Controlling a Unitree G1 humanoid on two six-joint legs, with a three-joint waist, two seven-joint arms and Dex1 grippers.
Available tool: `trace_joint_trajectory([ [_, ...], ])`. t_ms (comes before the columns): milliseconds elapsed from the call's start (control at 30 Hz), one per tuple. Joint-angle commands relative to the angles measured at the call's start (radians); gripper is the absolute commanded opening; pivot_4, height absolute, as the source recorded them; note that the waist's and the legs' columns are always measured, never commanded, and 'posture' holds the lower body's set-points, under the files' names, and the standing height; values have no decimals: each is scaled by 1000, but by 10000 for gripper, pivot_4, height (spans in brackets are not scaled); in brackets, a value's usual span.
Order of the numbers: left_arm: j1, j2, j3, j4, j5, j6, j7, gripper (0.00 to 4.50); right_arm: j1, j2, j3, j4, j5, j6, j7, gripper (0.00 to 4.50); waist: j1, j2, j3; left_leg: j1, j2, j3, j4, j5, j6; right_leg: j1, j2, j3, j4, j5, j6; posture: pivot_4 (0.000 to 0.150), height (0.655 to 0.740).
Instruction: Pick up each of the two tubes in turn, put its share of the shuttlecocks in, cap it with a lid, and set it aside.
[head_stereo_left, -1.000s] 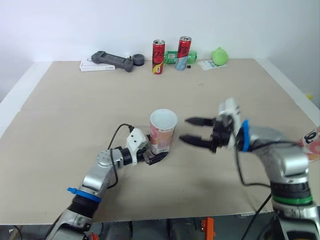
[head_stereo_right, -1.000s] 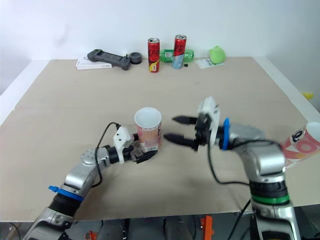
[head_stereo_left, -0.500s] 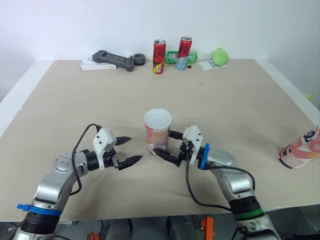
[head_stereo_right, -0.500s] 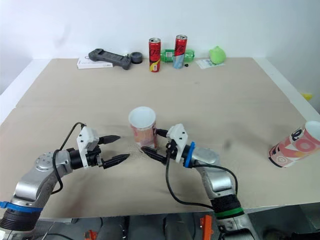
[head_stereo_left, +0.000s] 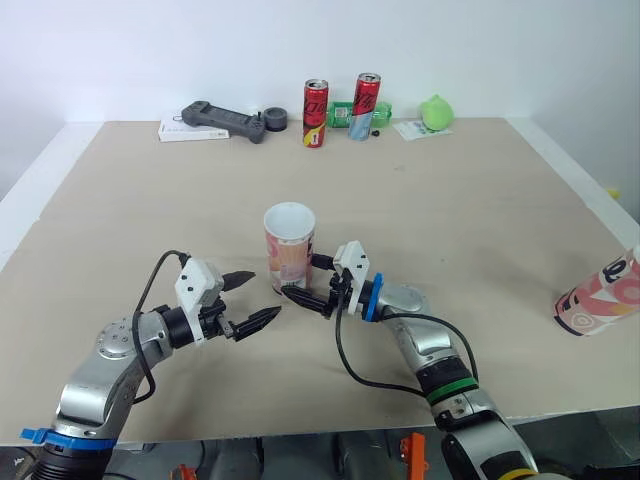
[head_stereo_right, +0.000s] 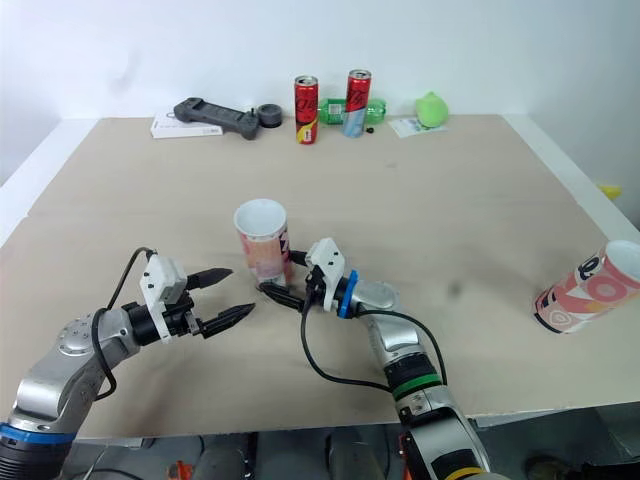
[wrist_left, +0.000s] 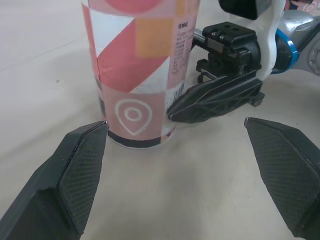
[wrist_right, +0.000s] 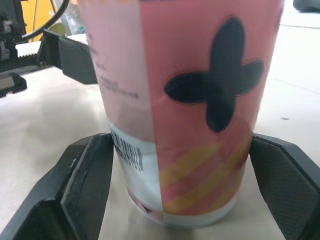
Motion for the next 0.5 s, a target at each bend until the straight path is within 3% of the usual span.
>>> trace_joint_trajectory([
  [33, 13, 7, 21, -50, -2, -17, 15, 45000, -31, 13, -7, 24, 2, -34, 16, 37453, 0, 0, 0, 0, 0, 0, 0, 0, 0, 0, 0, 0, 0, 0, 0, 1500, 7400],
  [67, 15, 8, 22, -52, -3, -17, 17, 45000, -33, 14, -5, 28, 3, -34, 22, 32563, 0, 0, 0, 0, 0, 0, 0, 0, 0, 0, 0, 0, 0, 0, 0, 1500, 7400],
  [133, 19, 11, 23, -55, -4, -18, 20, 45000, -33, 15, -3, 30, 2, -36, 26, 28297, 0, 0, 0, 1, 1, 0, 0, 0, 0, 0, 0, 0, 0, 0, -1, 1500, 7400],
  [367, -4, 18, 18, -45, -2, -14, 22, 45000, 15, -14, -17, -68, 24, -1, 31, 28297, 0, 0, 0, 1, 1, 0, 0, 0, 0, 0, 1, 0, 0, 0, -1, 1500, 7400],
  [500, -77, -2, 2, -3, 19, -30, 37, 45000, 96, -63, -135, -211, 69, 60, -95, 28297, 6, 0, 0, 0, 0, 0, 0, 0, 0, 1, 1, 0, 1, 0, 0, 1500, 7400],
])
